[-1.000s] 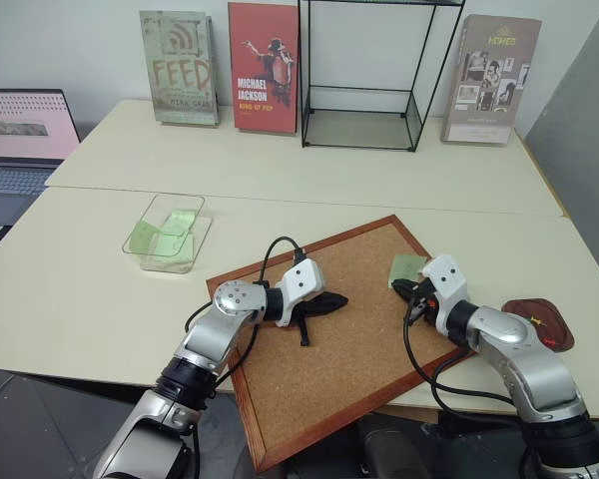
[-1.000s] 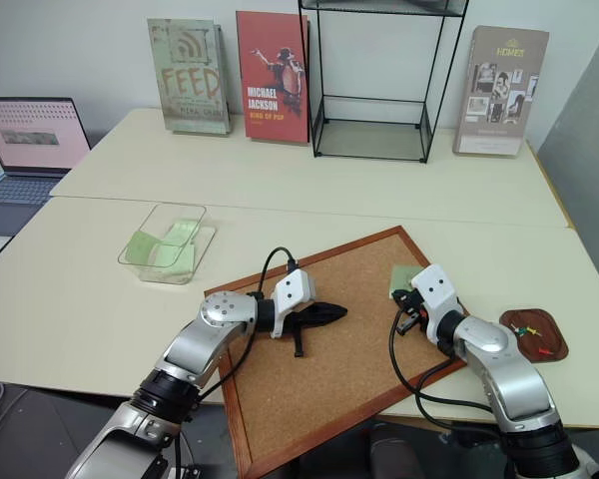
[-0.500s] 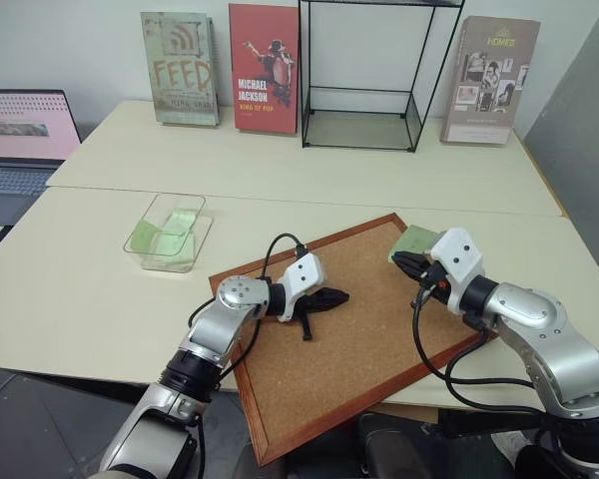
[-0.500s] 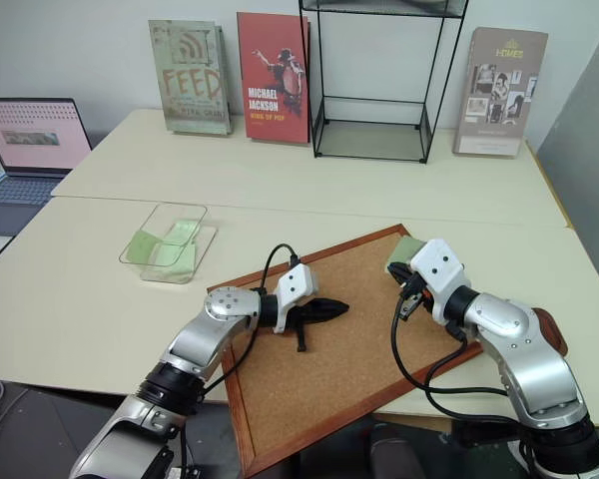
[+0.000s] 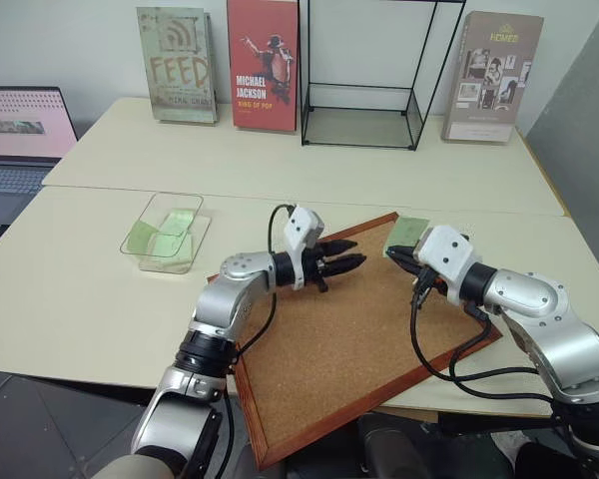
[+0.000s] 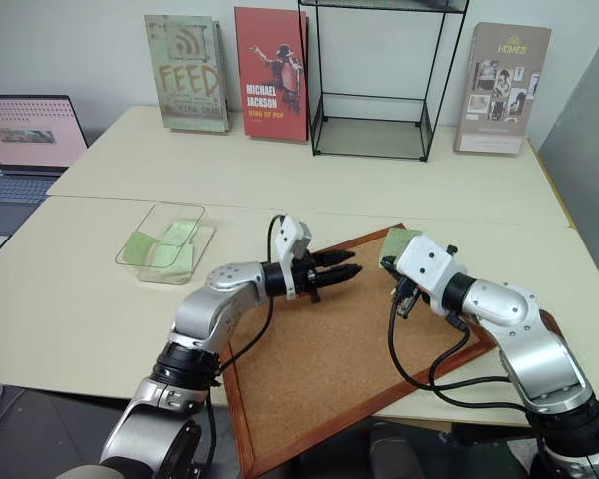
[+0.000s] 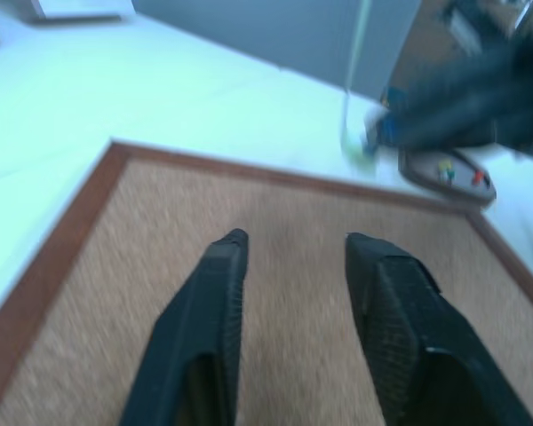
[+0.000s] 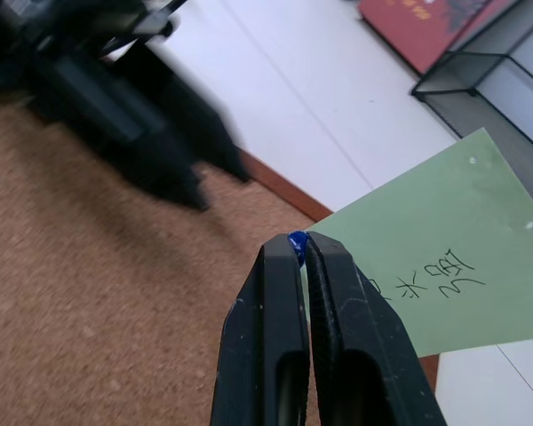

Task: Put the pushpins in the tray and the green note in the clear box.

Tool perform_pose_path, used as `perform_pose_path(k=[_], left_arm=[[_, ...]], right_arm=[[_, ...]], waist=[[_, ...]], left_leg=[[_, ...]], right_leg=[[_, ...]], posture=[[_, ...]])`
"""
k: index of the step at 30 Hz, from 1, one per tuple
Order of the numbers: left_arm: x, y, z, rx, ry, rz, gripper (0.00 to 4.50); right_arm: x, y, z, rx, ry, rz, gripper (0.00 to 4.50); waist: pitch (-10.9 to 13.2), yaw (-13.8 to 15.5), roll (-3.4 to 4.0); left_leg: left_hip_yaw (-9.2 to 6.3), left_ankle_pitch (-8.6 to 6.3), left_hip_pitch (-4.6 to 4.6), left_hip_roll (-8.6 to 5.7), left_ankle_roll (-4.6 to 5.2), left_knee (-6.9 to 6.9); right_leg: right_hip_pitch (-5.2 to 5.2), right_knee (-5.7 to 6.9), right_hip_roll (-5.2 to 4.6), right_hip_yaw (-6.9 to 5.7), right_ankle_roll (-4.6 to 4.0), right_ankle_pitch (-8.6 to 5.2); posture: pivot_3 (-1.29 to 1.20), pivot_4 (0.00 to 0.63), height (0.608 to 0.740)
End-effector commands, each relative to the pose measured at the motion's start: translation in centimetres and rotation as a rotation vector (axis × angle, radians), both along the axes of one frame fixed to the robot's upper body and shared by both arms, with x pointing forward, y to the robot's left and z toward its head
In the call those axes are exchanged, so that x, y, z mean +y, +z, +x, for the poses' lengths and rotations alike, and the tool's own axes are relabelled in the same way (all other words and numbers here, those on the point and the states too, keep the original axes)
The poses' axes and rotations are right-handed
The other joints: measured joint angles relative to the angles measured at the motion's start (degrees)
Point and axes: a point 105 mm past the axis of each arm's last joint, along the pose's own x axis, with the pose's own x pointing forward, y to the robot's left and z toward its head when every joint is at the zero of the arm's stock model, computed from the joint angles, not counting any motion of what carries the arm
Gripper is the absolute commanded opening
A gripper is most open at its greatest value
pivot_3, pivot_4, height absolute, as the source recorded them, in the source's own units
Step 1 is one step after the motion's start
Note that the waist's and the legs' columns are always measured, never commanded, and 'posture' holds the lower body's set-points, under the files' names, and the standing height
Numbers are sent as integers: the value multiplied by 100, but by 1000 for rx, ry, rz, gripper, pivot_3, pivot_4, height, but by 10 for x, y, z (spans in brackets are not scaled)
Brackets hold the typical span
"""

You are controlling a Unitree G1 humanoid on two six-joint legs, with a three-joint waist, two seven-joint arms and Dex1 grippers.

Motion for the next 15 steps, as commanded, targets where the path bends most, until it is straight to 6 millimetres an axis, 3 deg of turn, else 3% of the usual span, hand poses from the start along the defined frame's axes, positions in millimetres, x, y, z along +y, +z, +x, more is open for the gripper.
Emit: perform_pose_path(k=[1, 4, 15], left_arm=[[-2, 36, -1, -76, -19, -75, 2850], [-5, 43, -4, -79, -49, -94, 3532], [-19, 35, -14, -60, -137, -45, 3532]], right_arm=[[7, 5, -1, -69, 73, -88, 0], [10, 2, -1, -78, 97, -117, 0], [19, 2, -2, -99, 138, -149, 0]], waist=[[0, -3, 0], [0, -4, 0], [1, -2, -1]], left_leg=[[0, 0, 1, 0, 0, 0], [0, 0, 2, 0, 0, 0], [0, 0, 1, 0, 0, 1]], right_leg=[[0, 1, 0, 0, 0, 0], [0, 1, 1, 0, 0, 0], [0, 2, 0, 0, -1, 1]], posture=[[0, 150, 740], [0, 150, 740], [0, 150, 740]])
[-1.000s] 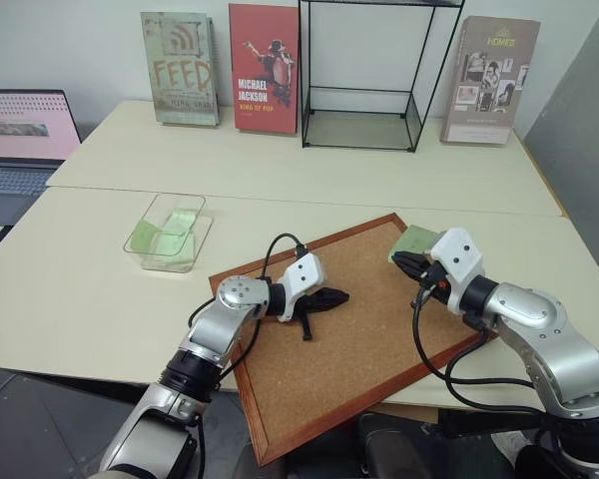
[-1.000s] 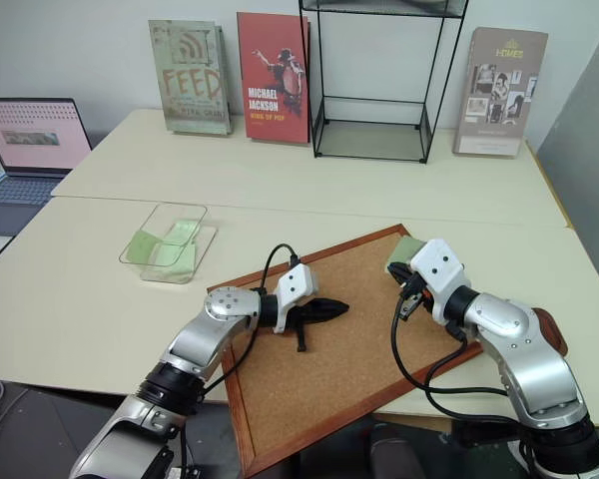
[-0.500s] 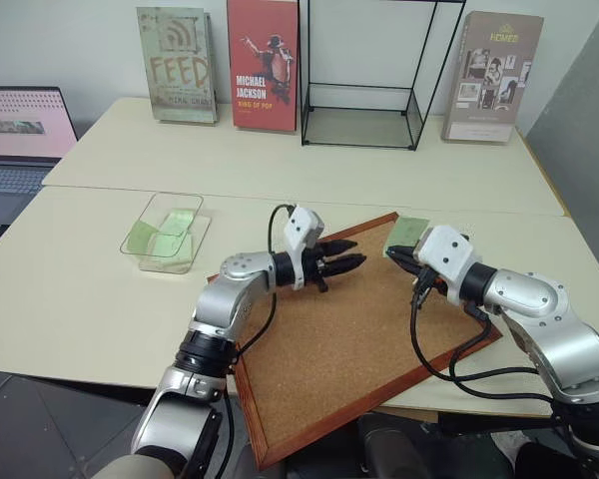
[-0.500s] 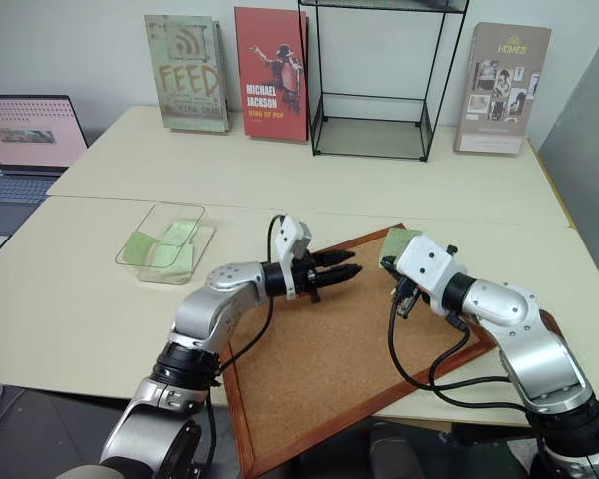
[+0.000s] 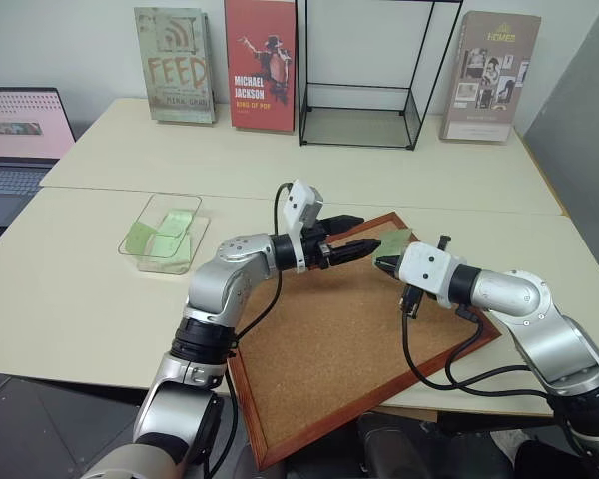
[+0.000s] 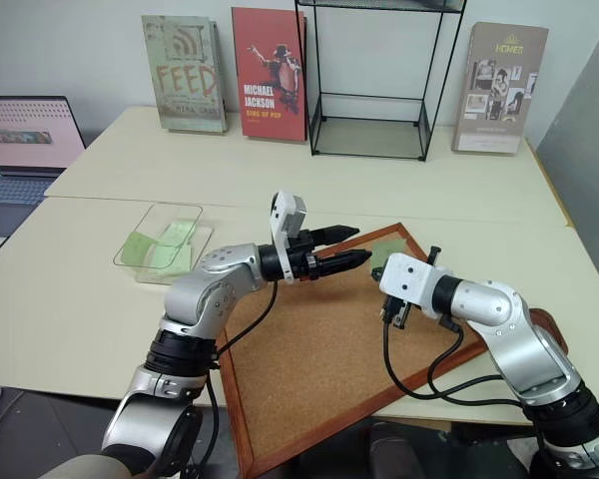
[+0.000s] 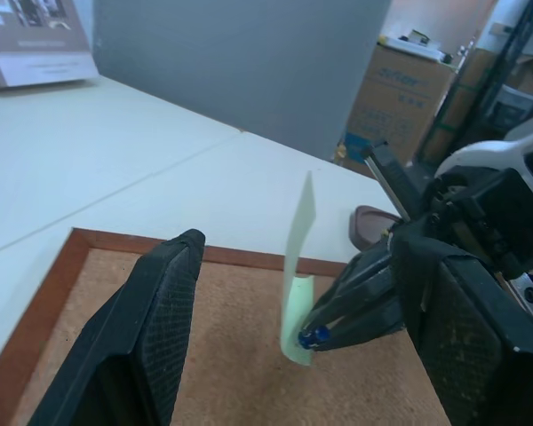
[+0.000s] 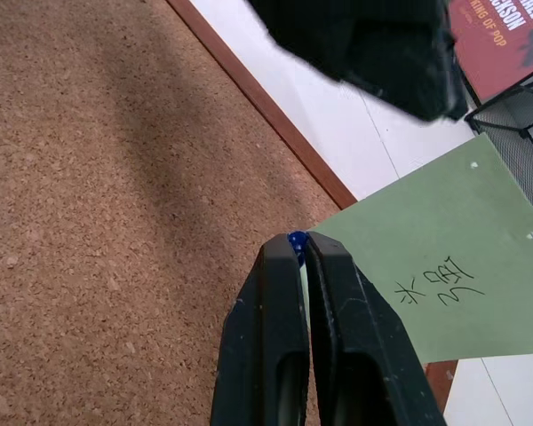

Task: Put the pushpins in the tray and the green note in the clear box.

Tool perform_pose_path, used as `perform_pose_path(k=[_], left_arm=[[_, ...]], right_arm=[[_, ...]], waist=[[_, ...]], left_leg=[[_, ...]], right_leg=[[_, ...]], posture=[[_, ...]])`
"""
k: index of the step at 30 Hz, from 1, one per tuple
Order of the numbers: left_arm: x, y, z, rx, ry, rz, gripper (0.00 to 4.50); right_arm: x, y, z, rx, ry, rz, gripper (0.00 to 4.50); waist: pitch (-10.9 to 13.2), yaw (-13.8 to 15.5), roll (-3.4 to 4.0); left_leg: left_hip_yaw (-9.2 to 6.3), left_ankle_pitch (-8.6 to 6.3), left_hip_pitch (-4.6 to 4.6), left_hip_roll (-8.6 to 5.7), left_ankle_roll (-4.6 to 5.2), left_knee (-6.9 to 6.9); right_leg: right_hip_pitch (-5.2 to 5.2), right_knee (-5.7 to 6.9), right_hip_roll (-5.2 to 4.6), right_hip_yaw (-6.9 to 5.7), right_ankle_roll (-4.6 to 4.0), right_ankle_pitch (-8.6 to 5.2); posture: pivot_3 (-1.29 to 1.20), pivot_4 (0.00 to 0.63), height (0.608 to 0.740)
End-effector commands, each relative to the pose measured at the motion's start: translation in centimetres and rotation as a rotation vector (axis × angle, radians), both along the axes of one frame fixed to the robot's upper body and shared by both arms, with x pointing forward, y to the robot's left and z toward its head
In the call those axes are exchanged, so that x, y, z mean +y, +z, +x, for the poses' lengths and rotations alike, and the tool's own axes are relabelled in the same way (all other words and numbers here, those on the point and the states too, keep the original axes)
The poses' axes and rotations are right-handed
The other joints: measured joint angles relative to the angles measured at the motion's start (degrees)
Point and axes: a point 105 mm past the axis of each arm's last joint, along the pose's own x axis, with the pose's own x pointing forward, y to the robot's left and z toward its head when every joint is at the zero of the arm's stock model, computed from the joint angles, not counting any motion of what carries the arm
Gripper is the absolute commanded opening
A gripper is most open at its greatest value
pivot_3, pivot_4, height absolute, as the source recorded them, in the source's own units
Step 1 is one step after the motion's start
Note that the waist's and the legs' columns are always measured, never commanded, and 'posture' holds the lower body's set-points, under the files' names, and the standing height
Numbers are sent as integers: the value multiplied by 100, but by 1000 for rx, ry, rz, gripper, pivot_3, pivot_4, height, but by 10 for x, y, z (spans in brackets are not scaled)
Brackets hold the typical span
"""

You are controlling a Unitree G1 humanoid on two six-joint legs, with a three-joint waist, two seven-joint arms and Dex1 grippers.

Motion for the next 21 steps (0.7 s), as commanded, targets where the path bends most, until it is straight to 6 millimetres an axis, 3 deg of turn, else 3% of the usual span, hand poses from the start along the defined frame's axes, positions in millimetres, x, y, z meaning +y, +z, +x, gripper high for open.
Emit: perform_pose_path(k=[1, 11, 12, 14, 21], left_arm=[[-8, 11, -1, -59, -24, 0, 3532], [-28, -1, 12, -97, -1, 33, 3532], [-31, -2, 13, -98, -3, 33, 3190], [-35, -3, 15, -98, 2, 32, 3000], [-38, -4, 15, -110, -10, 37, 1690]], right_arm=[[6, 11, -1, -53, 30, -2, 0], [10, 14, -1, -63, 41, 1, 0], [11, 15, -1, -64, 42, 2, 0], [11, 15, -1, -66, 43, 4, 0], [12, 16, -1, -70, 40, 8, 0]], waist=[[0, 0, 0], [0, 9, 0], [0, 11, 0], [0, 14, 0], [0, 12, 0]], left_leg=[[0, 0, 0, 0, 0, 0], [0, 0, 0, -1, 0, 1], [0, 0, 0, -1, 0, 1], [0, 0, -1, -1, 0, 0], [0, 0, 0, -2, 0, 1]], right_leg=[[0, 1, 0, 0, 0, 0], [1, 0, 0, 0, 0, 0], [1, 0, 0, 0, 0, 0], [0, 0, 0, 0, 0, 0], [1, 2, 0, 0, 0, 1]], posture=[[0, 150, 740], [0, 150, 740], [0, 150, 740], [0, 150, 740], [0, 150, 740]])
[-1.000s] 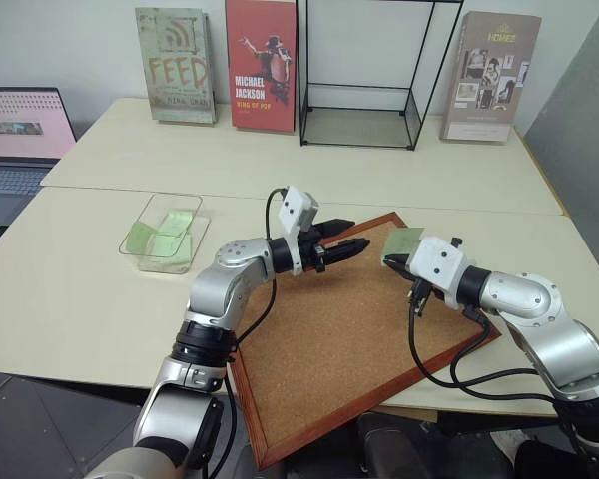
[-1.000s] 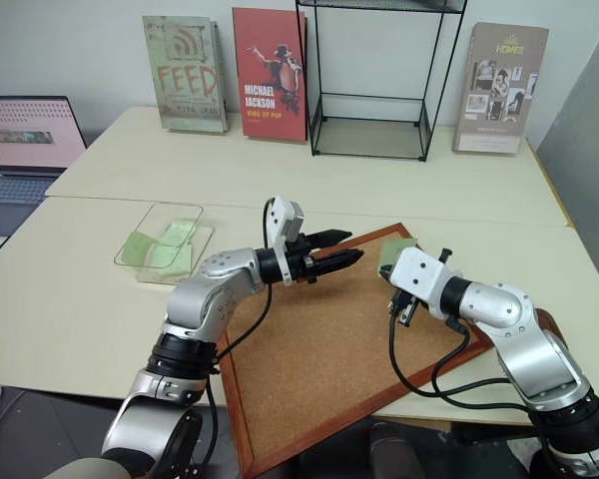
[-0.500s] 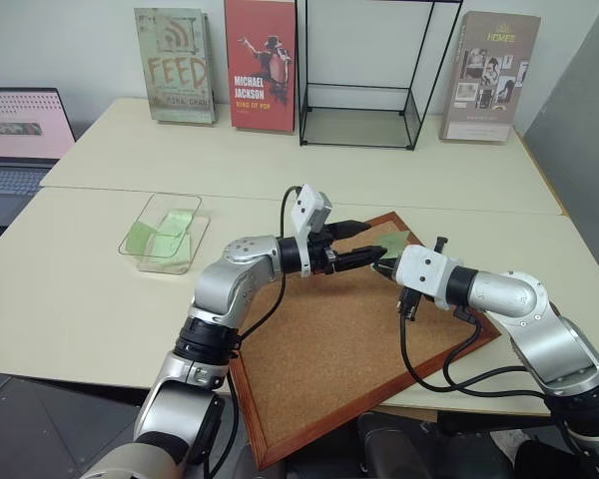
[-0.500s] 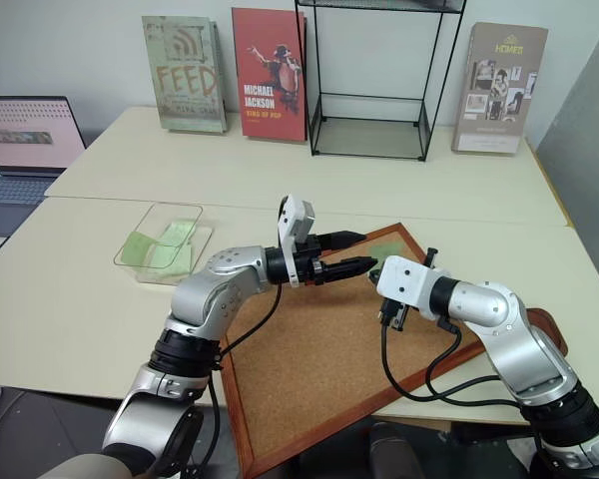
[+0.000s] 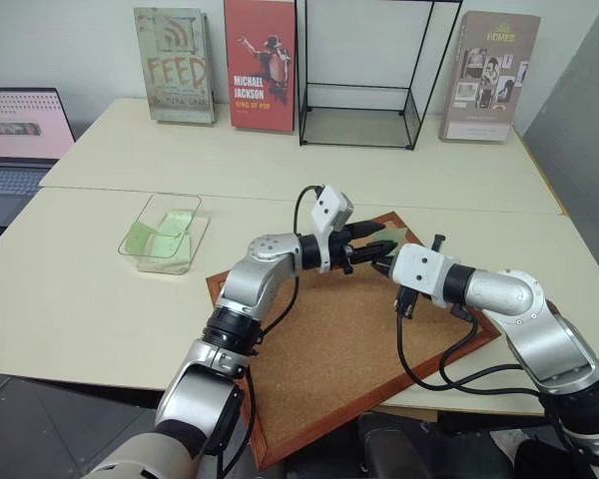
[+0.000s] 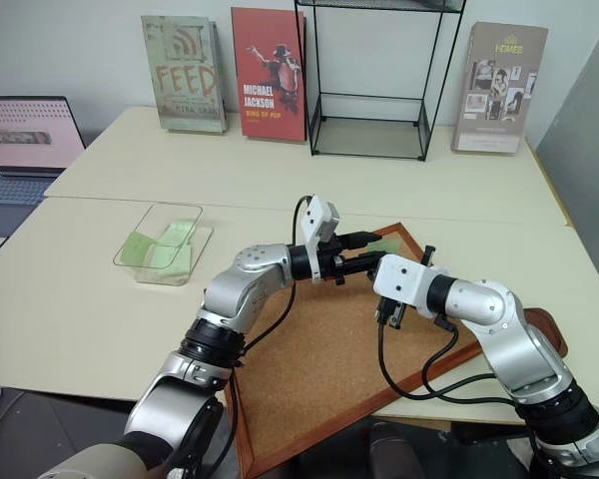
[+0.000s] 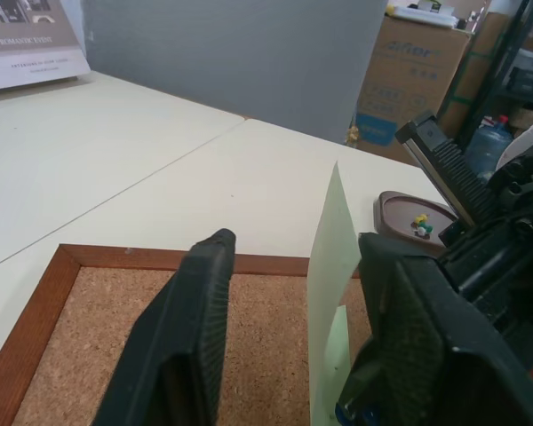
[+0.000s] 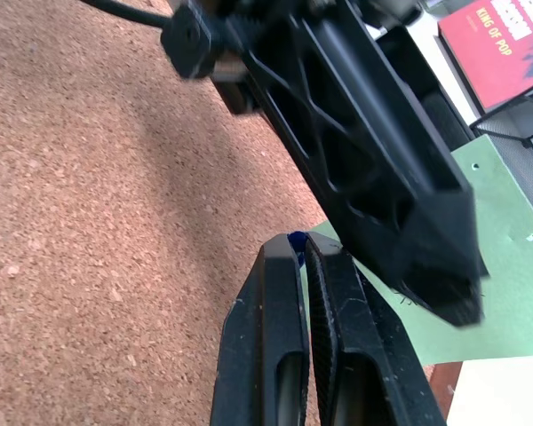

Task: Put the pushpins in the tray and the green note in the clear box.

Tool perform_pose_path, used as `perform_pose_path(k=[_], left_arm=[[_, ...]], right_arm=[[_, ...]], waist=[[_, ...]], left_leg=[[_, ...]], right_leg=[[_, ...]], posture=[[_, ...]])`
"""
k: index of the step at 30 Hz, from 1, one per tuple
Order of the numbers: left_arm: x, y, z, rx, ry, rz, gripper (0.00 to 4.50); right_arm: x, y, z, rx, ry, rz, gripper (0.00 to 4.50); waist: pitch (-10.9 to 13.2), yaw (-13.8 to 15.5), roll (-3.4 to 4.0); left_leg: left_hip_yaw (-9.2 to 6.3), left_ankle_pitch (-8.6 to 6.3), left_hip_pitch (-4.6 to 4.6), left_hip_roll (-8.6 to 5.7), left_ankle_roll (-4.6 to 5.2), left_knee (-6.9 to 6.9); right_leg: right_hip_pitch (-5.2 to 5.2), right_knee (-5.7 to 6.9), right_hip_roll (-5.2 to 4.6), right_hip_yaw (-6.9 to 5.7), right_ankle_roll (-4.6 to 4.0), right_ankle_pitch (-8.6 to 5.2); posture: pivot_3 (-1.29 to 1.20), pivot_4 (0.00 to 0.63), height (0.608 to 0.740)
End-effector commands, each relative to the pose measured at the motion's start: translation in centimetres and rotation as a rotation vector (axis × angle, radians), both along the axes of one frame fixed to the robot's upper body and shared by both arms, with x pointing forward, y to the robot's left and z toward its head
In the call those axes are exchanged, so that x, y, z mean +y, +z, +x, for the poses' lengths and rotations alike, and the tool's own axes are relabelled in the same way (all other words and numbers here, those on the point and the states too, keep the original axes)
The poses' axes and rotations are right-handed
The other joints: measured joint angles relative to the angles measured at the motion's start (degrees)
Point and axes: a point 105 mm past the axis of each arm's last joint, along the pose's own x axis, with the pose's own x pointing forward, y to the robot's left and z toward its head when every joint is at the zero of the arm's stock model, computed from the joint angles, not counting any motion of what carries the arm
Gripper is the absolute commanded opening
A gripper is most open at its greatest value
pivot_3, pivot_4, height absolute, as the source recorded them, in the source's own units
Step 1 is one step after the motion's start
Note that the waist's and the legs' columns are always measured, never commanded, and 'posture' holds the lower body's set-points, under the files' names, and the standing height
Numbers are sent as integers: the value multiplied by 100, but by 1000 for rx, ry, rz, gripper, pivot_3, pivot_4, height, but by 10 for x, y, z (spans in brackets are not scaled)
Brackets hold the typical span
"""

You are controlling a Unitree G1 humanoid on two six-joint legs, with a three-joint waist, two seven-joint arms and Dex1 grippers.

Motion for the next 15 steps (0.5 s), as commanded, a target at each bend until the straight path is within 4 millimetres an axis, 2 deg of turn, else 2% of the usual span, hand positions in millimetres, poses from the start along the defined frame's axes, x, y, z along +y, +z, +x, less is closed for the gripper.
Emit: perform_pose_path(k=[1, 9, 15], left_arm=[[-5, 9, -2, -50, -26, 1, 1479], [-3, 4, -5, -54, -40, 25, 31], [4, 4, 3, -78, 7, 40, 31]], right_arm=[[5, 15, -2, -63, 24, 12, 0], [6, 16, -2, -83, 27, 11, 0], [6, 24, -4, -146, 36, 24, 0]], waist=[[0, -1, 0], [0, -1, 0], [0, -1, 0]], left_leg=[[0, 0, 0, 0, 0, 0], [0, 0, 0, 0, 0, 0], [0, 0, 0, 0, 0, 1]], right_leg=[[0, 0, 0, 0, 0, 0], [0, 0, 0, 0, 0, 0], [0, 1, 0, 0, 0, 0]], posture=[[0, 150, 740], [0, 150, 740], [0, 150, 740]])
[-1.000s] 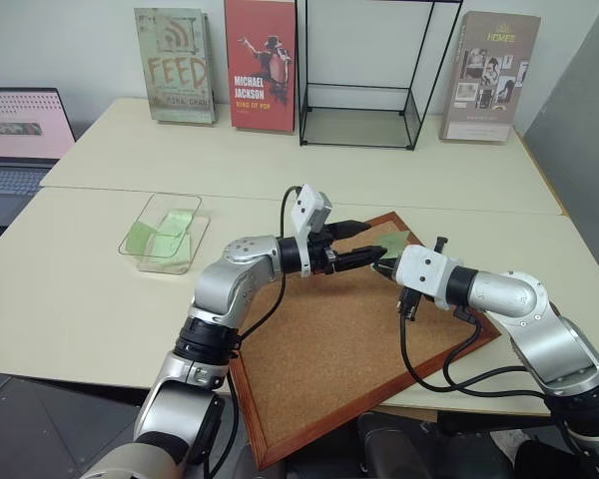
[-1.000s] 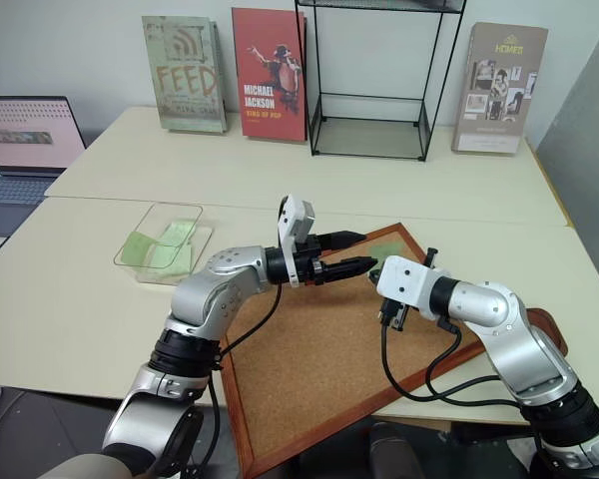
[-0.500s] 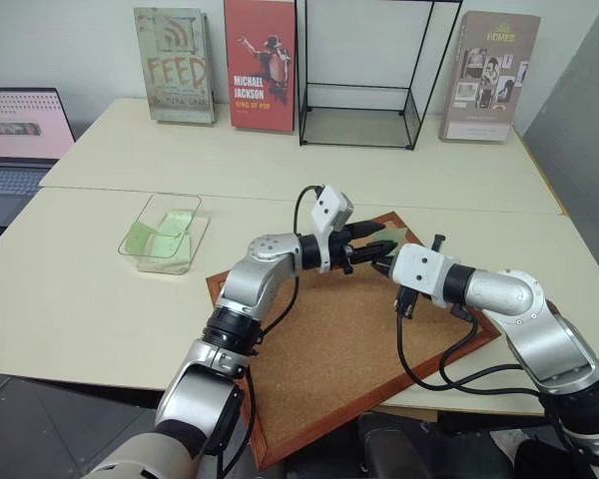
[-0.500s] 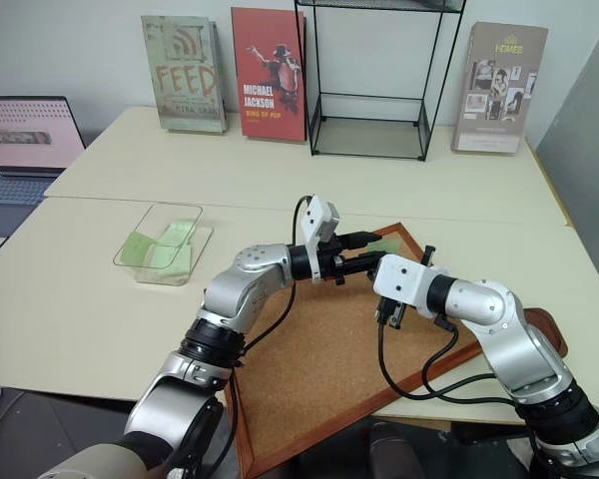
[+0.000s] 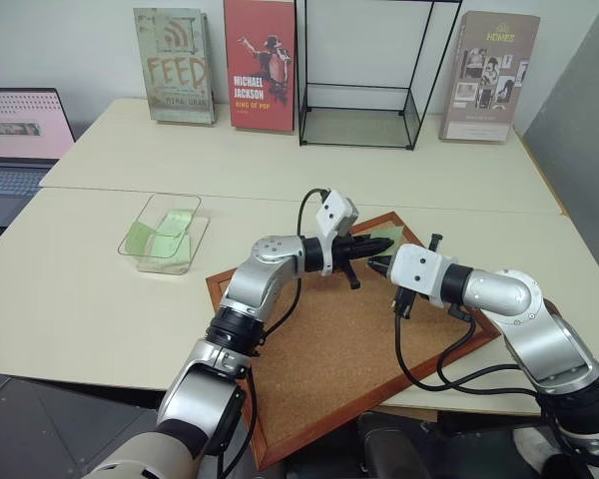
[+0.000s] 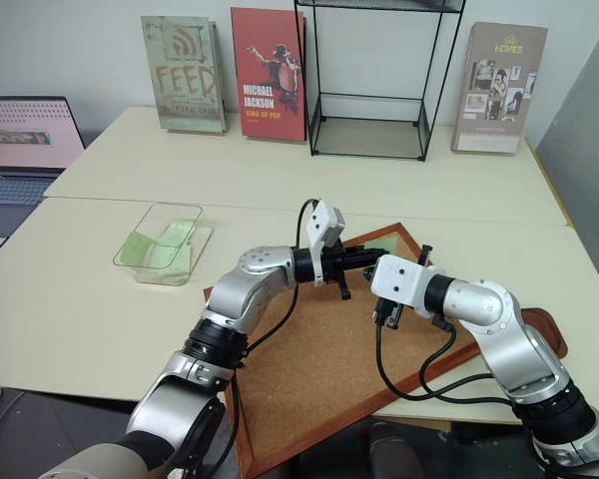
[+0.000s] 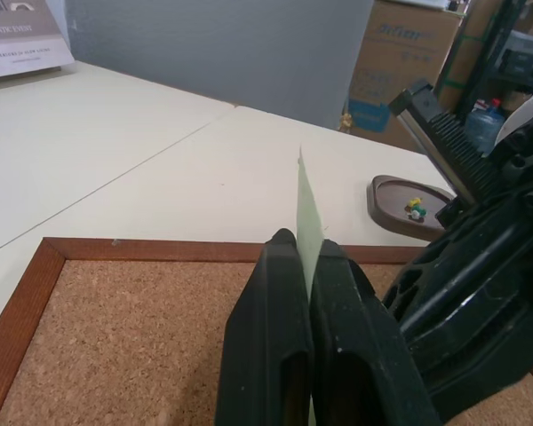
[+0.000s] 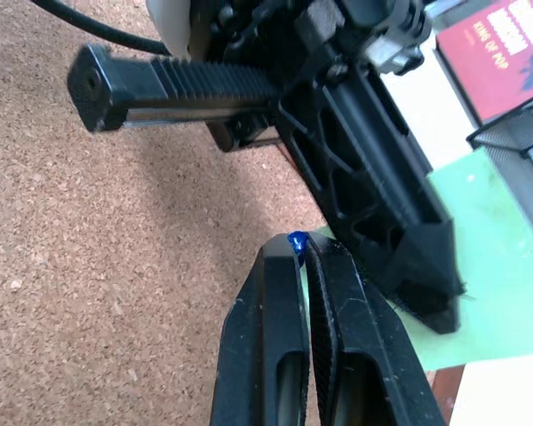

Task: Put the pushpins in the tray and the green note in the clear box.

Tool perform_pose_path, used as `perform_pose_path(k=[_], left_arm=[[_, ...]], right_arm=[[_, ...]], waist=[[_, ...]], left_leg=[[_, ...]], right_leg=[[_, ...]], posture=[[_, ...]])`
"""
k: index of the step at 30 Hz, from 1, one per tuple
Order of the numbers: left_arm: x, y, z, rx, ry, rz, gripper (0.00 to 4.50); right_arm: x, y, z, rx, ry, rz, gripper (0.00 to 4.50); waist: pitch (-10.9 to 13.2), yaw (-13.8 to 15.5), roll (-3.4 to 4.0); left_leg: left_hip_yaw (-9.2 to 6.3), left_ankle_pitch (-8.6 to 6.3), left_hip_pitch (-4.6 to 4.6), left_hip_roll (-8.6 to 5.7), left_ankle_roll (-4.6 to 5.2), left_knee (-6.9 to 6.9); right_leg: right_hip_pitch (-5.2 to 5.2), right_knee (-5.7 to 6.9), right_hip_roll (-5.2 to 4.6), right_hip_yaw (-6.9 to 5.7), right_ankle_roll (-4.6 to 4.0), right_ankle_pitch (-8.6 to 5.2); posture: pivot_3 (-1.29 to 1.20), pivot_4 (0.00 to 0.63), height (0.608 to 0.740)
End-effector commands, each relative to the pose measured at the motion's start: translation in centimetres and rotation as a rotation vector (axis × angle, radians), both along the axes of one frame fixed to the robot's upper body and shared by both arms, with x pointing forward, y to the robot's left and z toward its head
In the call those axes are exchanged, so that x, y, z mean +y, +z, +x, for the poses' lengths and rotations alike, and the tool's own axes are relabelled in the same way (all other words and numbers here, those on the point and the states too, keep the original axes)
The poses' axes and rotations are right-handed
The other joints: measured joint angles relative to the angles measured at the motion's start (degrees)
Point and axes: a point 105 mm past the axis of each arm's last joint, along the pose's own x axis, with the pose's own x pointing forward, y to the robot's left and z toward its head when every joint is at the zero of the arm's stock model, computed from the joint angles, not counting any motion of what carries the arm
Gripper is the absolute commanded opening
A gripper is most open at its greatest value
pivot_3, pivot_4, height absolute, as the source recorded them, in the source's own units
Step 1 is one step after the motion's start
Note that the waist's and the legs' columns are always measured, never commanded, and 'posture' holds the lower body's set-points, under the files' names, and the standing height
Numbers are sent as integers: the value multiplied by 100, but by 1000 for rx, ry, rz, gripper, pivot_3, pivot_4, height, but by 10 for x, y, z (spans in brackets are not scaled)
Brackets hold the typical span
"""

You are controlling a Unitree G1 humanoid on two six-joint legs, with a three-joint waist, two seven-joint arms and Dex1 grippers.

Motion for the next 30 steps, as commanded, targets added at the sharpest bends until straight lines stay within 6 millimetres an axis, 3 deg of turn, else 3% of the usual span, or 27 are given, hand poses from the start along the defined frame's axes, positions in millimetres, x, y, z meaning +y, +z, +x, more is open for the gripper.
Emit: perform_pose_path(k=[1, 11, 17, 20, 23, 30], left_arm=[[3, 9, 5, -59, 29, -7, 31], [13, 5, 18, -104, 121, 27, 31], [14, 5, 19, -112, 139, 15, 31], [12, 12, 13, -114, 130, -26, 31], [10, 14, 2, -141, 101, -26, 31], [9, 12, -14, -228, 59, 20, 31]], right_arm=[[3, 22, -4, -121, 23, 29, 0], [-3, 36, -24, -245, 14, 101, 0], [-24, 41, -36, -250, -121, 184, 0], [-65, 37, -40, -218, -320, 200, 0], [-112, 21, -51, -146, -525, 143, 0], [-191, -13, -79, 6, -888, 74, 0]], waist=[[0, 1, 0], [0, 14, 0], [0, 43, 0], [0, 63, 0], [0, 114, 0], [-2, 96, 2]], left_leg=[[0, 0, 0, 0, 0, 0], [-1, 0, 0, 0, 0, 0], [-1, 0, 0, -1, 0, 3], [-1, 0, 2, -2, 0, 6], [-1, 0, 0, -2, 0, 5], [0, 0, 14, -2, 0, 6]], right_leg=[[0, 0, 0, 0, 0, 0], [0, 1, 0, 0, 0, 0], [2, 3, 0, 0, 0, 0], [3, 7, -1, 2, 1, 1], [4, 6, -1, 1, 0, 0], [12, 11, -1, 3, -1, 0]], posture=[[0, 150, 740], [0, 150, 740], [0, 150, 740], [0, 150, 740], [0, 150, 740], [0, 150, 740]])
